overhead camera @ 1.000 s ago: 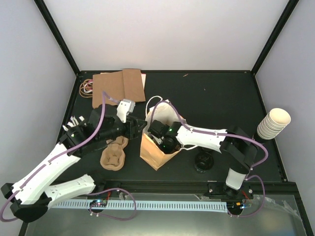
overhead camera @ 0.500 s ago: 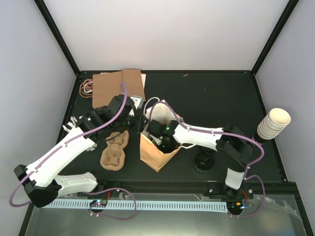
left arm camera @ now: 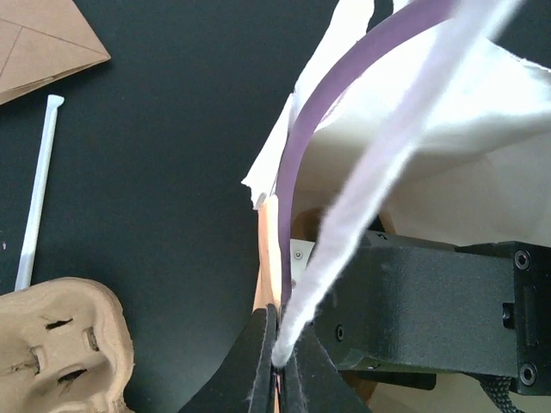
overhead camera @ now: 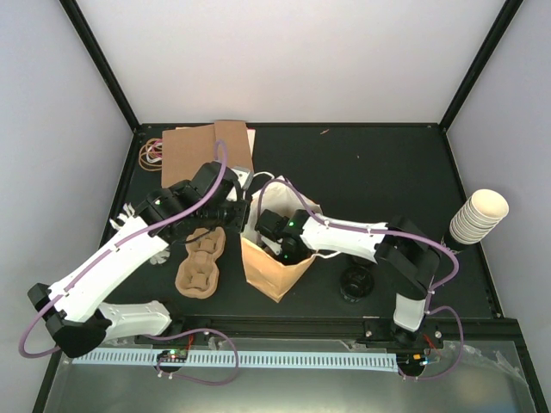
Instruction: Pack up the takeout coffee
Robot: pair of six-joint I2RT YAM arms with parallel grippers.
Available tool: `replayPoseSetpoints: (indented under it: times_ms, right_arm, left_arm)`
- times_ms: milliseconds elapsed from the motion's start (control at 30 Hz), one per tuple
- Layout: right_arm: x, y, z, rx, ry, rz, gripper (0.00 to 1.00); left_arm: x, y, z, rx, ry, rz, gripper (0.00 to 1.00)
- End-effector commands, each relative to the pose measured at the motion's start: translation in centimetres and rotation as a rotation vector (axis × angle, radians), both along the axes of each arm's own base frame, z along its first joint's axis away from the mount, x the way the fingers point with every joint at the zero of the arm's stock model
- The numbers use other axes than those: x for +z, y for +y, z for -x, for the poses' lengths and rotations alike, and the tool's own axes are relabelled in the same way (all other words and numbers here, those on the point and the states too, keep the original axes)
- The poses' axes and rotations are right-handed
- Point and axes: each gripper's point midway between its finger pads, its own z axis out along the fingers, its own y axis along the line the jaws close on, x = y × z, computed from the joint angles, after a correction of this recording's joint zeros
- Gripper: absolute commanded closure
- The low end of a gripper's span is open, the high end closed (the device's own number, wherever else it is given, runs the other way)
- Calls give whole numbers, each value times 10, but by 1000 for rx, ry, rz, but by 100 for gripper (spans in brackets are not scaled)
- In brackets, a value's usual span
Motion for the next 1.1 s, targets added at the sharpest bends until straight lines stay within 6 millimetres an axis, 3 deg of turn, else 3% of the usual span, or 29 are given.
replayPoseSetpoints:
  times_ms: [0,333,1067]
  right_arm:
    - [-10,-11,7,17,46,56,75]
    - [-24,-15,13,17,64,54,75]
    - [-70,-24,20,-7,96,88,72]
  left_arm:
    - [20,7,4,-8,-40,3,98]
    - [32,7,10,-46,-78,41,98]
    - [33,3,13,-67,-82,65,98]
